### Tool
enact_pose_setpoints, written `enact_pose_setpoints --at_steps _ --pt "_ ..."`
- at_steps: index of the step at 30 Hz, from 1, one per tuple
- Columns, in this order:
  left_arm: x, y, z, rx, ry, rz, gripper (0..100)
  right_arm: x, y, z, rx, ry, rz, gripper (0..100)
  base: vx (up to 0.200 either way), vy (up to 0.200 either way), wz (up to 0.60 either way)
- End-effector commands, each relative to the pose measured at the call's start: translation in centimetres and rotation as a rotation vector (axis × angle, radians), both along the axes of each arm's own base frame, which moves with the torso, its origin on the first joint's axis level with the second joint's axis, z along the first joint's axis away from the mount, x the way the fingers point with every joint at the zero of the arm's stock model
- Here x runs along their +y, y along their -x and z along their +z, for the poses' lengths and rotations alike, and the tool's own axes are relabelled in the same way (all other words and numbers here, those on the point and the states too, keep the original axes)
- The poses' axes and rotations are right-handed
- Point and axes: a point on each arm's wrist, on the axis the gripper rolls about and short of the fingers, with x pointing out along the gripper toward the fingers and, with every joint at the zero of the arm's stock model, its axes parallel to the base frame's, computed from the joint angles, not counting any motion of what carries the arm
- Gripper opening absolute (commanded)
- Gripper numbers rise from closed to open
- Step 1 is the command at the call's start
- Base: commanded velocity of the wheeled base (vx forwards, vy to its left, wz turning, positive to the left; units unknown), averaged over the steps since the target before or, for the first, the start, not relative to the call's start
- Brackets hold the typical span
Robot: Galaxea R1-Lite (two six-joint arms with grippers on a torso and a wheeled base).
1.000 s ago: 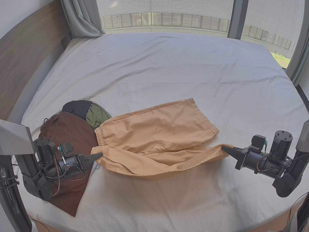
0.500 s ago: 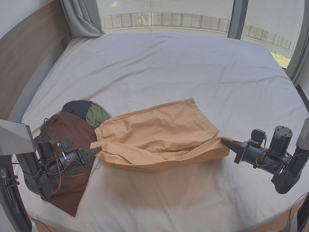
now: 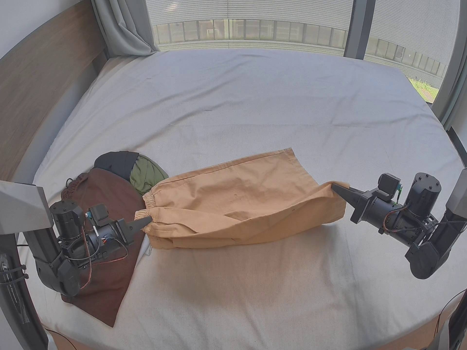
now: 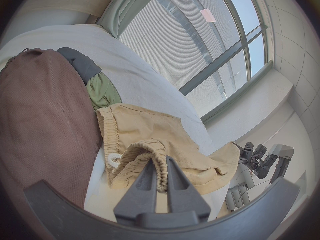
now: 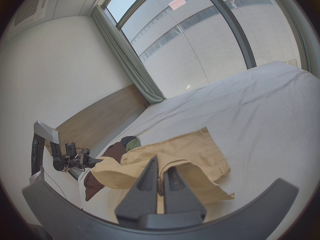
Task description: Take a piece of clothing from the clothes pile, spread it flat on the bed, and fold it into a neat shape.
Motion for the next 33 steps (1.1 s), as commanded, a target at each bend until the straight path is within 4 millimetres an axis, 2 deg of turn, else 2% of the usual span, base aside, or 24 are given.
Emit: enact_pose_setpoints --at_steps 1,6,16,33 --pt "0.0 -0.3 0.3 -0.014 0.003 0.015 0 0.3 -1.3 0.2 -0.018 -0.023 0.0 0 0.0 0.0 0.0" --pt "0.0 -0.5 0.4 -0.013 0.019 0.025 0 0.6 -2.7 -0.1 -0.006 -0.024 0.0 0 0.0 0.0 0.0" --pt "0.3 -1.2 0.7 -0.025 0.034 0.055 0 1.3 -5.9 2.4 -0.061 -0.066 0.0 0 0.0 0.0 0.0" --pt "0.4 -2.5 1.2 -0.039 0.077 0.128 0 1.9 -9.2 3.7 -0.05 -0.062 -0.005 0 0.0 0.0 0.0"
